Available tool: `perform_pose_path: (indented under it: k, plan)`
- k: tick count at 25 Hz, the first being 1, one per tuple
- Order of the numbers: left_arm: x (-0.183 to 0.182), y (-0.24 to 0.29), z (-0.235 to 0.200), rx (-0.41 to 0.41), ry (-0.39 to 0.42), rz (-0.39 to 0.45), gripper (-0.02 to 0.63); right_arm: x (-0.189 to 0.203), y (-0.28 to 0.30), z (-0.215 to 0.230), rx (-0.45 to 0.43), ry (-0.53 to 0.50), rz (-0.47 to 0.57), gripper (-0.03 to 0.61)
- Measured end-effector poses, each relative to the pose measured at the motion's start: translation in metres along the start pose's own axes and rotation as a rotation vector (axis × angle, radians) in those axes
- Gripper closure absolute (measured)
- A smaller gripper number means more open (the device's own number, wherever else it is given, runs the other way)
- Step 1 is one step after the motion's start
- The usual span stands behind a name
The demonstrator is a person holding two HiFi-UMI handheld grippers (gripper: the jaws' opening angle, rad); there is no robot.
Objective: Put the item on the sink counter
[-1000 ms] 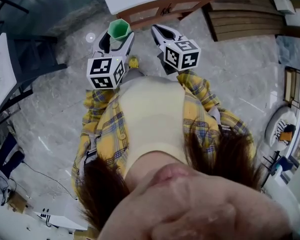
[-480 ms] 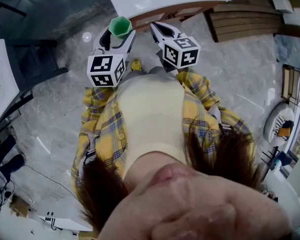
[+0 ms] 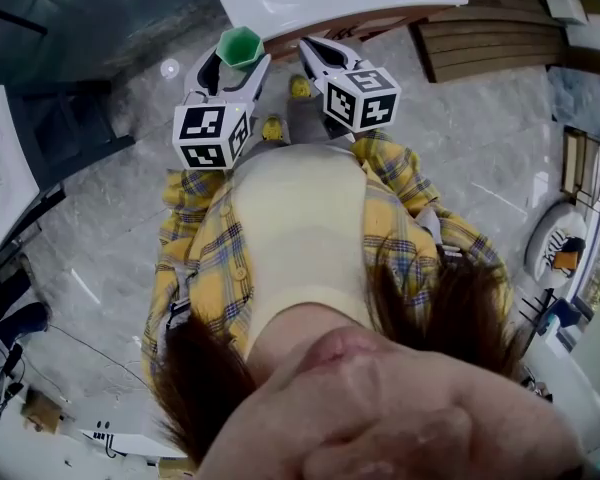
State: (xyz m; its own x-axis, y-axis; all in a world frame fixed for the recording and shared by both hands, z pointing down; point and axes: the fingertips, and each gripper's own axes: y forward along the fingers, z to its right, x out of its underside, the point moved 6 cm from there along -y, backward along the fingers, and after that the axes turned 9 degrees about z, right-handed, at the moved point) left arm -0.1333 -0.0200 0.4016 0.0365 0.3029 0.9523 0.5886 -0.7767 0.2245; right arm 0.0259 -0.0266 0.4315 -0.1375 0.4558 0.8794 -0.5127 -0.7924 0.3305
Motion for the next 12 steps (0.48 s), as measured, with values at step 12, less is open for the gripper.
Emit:
perform_pose_path:
  k: [12]
  plan:
    - [-0.017,0.052,-0.026,-0.064,0.009,0.019,0.301,-0.035,0.049,0.040,-0.046,-0.024,0.005,0.564]
